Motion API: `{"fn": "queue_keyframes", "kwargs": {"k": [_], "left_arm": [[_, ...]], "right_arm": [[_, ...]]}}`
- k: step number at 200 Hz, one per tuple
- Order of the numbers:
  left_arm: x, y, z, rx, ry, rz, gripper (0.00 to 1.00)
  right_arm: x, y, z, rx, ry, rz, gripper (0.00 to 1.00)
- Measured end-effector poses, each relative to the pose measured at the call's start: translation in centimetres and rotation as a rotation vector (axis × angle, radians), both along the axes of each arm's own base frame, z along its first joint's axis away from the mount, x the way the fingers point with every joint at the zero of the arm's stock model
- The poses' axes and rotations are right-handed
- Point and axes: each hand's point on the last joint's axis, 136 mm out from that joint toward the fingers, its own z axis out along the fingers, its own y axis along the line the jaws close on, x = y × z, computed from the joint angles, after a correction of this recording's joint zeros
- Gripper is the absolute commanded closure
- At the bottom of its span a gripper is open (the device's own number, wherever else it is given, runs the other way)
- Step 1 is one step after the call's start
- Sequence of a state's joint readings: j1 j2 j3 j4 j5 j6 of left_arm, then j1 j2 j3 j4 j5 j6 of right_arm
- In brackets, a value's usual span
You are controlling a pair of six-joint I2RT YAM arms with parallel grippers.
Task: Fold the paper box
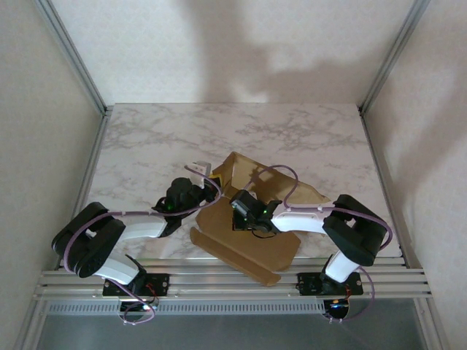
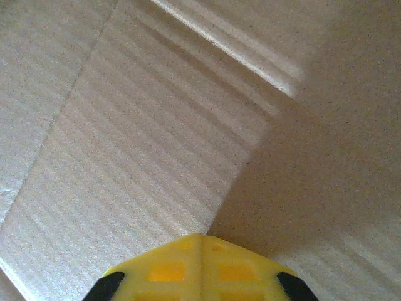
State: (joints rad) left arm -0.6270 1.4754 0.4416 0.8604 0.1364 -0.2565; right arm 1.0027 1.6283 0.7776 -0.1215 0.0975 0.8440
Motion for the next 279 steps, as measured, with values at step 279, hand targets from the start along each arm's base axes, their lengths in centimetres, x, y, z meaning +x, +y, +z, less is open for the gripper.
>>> {"fn": "queue_keyframes", "kwargs": {"k": [279], "left_arm": [[1.1, -1.4, -1.5, 0.058, 0.019, -0.039, 0.91]], "right_arm": [[2.3, 0.2, 15.7, 0.133, -0.235, 0.383, 0.97]]}}
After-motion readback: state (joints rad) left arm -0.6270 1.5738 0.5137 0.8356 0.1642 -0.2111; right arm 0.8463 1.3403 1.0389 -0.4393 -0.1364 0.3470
